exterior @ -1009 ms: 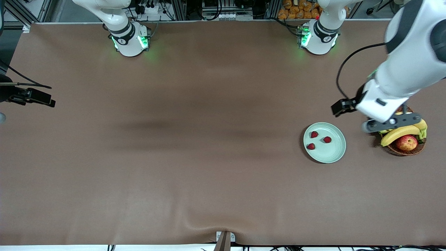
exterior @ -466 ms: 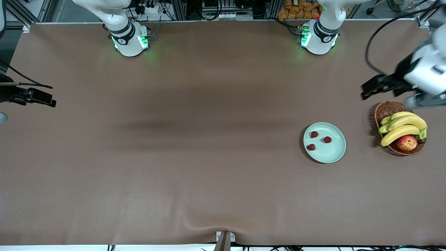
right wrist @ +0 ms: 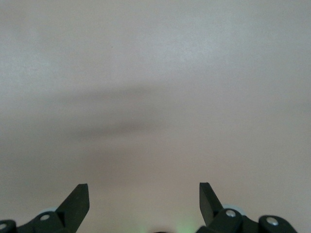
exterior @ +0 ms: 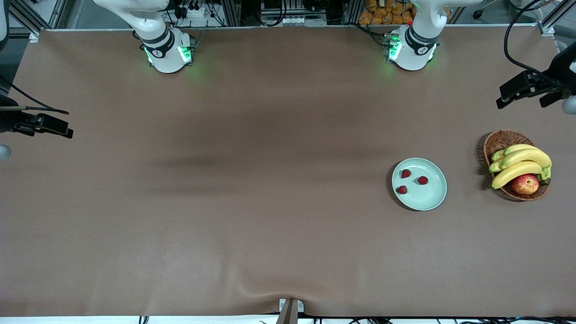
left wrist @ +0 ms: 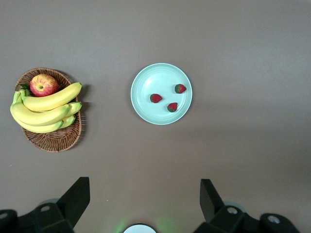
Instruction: Collect all strawberries into plate
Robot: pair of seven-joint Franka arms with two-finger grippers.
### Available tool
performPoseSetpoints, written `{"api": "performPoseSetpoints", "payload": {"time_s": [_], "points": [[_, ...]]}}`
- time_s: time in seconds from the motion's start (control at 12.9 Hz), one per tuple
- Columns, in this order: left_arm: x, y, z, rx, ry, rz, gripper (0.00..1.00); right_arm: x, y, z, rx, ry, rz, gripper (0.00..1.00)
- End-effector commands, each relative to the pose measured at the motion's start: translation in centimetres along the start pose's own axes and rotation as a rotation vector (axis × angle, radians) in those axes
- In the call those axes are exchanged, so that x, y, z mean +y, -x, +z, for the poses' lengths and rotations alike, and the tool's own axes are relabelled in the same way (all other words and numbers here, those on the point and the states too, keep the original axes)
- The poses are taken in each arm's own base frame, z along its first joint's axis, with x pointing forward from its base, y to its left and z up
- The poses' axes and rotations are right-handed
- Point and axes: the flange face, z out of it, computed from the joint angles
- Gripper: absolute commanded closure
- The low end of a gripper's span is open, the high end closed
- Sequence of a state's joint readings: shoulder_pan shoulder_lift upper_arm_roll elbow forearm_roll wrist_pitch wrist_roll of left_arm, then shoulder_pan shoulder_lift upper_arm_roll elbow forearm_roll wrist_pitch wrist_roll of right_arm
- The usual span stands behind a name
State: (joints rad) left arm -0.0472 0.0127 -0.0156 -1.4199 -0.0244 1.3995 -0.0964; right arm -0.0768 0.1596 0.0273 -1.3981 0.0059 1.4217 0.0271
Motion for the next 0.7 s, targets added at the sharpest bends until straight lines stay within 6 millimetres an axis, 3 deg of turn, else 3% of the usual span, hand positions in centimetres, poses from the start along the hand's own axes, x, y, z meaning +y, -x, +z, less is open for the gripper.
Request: {"api": "performPoseSetpoints", "payload": {"time_s": [0.0, 0.62], "points": [[-1.04, 0.77, 0.0, -0.001, 0.009, 0.07, 0.0, -0.05, 0.58, -0.47, 0.012, 0.026, -0.019, 0.0], [-0.81, 0.75, 0.1, -0.003, 0.001, 0.072, 0.0, -0.34, 0.43, -0.4, 0.018, 0.033, -0.048, 0.0]]}}
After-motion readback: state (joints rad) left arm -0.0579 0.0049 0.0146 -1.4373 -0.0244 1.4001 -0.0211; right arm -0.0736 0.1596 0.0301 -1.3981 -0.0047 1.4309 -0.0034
